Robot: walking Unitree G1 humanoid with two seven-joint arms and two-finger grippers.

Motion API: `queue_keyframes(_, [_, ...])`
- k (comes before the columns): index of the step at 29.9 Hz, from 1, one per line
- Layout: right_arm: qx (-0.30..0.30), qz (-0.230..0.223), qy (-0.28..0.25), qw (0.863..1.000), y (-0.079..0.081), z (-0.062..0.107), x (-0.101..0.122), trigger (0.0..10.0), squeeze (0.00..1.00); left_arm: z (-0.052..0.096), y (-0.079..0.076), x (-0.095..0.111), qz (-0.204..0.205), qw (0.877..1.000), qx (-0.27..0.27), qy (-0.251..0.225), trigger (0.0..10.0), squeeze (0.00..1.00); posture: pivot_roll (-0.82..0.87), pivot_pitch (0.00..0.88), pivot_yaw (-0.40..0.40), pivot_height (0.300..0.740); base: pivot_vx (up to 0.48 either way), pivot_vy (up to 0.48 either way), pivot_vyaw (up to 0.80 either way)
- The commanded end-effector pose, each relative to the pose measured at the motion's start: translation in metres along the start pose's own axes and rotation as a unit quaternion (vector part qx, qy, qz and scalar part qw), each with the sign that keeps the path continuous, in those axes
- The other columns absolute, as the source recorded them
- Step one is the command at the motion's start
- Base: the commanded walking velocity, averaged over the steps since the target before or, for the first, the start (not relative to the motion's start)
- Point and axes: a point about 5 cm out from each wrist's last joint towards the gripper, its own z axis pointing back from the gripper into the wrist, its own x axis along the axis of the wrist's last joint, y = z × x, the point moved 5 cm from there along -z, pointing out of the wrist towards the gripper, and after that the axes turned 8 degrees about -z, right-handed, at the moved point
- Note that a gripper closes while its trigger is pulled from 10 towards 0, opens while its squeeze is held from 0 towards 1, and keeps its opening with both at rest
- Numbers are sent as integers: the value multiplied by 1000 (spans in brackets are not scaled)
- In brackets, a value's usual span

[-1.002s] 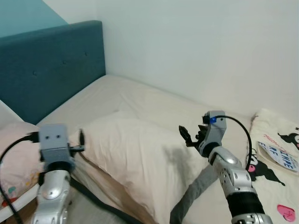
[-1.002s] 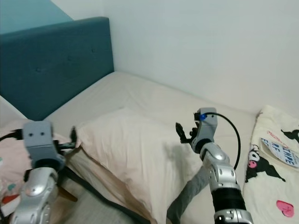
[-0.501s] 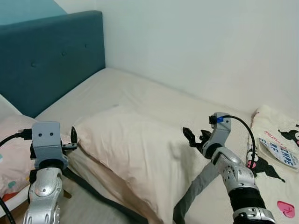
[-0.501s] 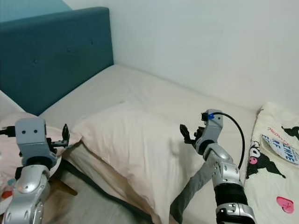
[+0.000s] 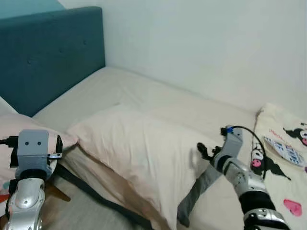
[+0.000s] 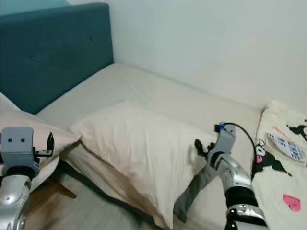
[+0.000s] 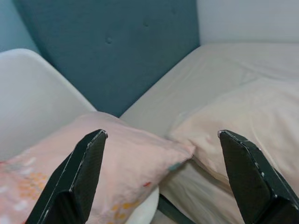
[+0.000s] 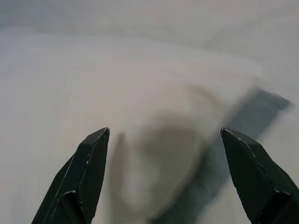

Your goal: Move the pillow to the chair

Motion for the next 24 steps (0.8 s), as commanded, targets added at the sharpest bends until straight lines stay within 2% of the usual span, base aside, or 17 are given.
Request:
queue_keyframes(1, [8,-29,11,999,3,-1,-5,10000,0,-1,-3,0,-6,1000,-10,-3,10000,0,-56,0,-121,600,0,0,0])
queue_keyframes(4, [35,-69,4,997,12,-2,-5,10000,0,-4,-3,4,-5,1000,-9,-11,10000,0,-51,0,-123,585,0,0,0])
queue_keyframes(6, [73,-107,-9,992,24,-3,-1,10000,0,-5,-1,7,-5,1000,-7,-16,10000,0,-47,0,-122,575,0,0,0])
queue_keyframes(8, [138,-161,-29,977,42,0,9,10000,0,-5,1,9,-6,1000,-5,-19,10000,0,-44,0,-121,560,0,0,0])
queue_keyframes(11, [174,-207,-50,962,47,2,16,10000,0,-4,4,9,-8,1000,-4,-20,10000,0,-38,0,-121,555,0,0,0])
queue_keyframes(17, [208,-235,-68,947,54,3,23,10000,0,-2,5,10,-9,1000,-1,-20,10000,0,-27,0,-115,555,0,0,0])
queue_keyframes(19, [207,-236,-67,947,55,2,23,10000,0,-2,4,10,-10,1000,-1,-21,10000,0,-26,0,-113,555,0,0,0])
queue_keyframes(23, [120,-208,-23,971,42,-11,0,10000,0,-2,3,15,-12,1000,-5,-28,10000,0,-19,0,-111,555,0,0,0])
queue_keyframes(24, [120,-208,-23,971,42,-11,0,10000,0,-2,3,15,-12,1000,-5,-28,10000,0,-19,0,-111,555,0,0,0])
